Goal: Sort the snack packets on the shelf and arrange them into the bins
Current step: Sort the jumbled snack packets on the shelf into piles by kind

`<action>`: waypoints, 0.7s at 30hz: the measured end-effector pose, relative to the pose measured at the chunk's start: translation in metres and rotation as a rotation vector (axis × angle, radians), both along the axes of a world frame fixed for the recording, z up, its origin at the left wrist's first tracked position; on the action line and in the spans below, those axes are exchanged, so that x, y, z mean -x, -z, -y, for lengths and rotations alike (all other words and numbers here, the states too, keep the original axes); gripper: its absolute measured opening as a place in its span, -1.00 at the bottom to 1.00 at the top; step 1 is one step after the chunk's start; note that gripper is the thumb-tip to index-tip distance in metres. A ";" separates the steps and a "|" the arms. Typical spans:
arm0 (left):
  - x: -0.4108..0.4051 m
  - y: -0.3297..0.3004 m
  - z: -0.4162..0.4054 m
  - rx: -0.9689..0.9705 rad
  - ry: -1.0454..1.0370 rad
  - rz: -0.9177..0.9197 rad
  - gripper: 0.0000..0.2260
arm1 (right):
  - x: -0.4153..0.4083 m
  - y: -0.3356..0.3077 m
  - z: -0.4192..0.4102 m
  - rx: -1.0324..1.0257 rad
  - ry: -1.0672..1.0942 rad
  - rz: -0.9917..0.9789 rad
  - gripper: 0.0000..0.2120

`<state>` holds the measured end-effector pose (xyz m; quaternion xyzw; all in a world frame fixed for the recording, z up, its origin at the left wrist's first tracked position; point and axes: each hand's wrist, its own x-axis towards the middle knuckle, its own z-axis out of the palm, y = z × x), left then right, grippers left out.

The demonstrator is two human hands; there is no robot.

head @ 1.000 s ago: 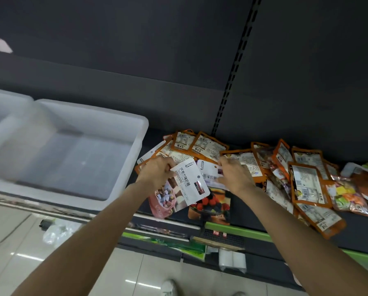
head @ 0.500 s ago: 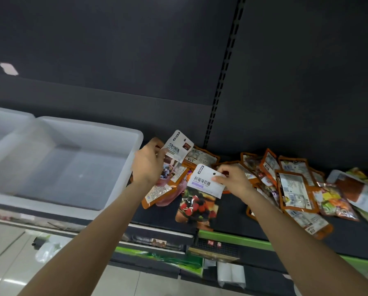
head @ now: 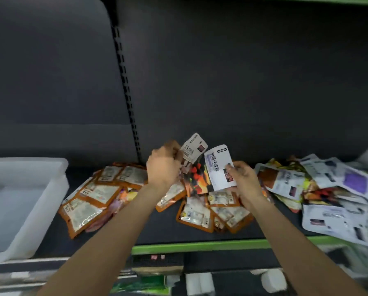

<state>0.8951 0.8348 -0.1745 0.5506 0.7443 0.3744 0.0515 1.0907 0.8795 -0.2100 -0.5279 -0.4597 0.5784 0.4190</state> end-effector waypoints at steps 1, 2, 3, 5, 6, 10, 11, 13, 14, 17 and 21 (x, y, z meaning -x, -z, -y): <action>-0.024 -0.003 -0.013 0.032 0.024 0.003 -0.86 | -0.025 -0.001 -0.003 0.007 0.056 -0.005 -0.97; -0.049 -0.006 -0.025 0.061 0.046 0.003 -0.86 | -0.050 0.000 -0.007 0.012 0.101 0.001 -0.97; -0.075 -0.009 -0.038 0.080 0.070 0.007 -0.85 | -0.074 -0.001 -0.010 0.014 0.137 0.006 -0.98; -0.127 -0.012 -0.061 0.099 0.132 0.025 -0.85 | -0.122 0.003 -0.020 0.023 0.232 -0.004 -0.92; -0.153 -0.011 -0.071 0.110 0.161 0.029 -0.85 | -0.144 0.005 -0.026 0.038 0.296 -0.023 -0.94; -0.241 0.009 -0.107 0.205 0.238 0.046 -0.84 | -0.221 0.012 -0.047 0.066 0.464 -0.032 -0.90; -0.257 0.014 -0.115 0.235 0.226 0.058 -0.83 | -0.238 0.014 -0.052 0.079 0.476 -0.030 -0.87; -0.282 0.024 -0.133 0.314 0.180 0.119 -0.79 | -0.270 0.019 -0.064 0.092 0.497 0.005 -0.82; -0.290 0.029 -0.141 0.346 0.156 0.175 -0.78 | -0.283 0.021 -0.070 0.079 0.500 0.079 -0.80; -0.305 0.046 -0.164 0.396 0.113 0.317 -0.77 | -0.310 0.026 -0.084 -0.006 0.402 0.420 -0.56; -0.312 0.069 -0.175 0.513 0.183 0.238 -0.66 | -0.309 0.038 -0.084 -0.371 0.076 1.224 -0.31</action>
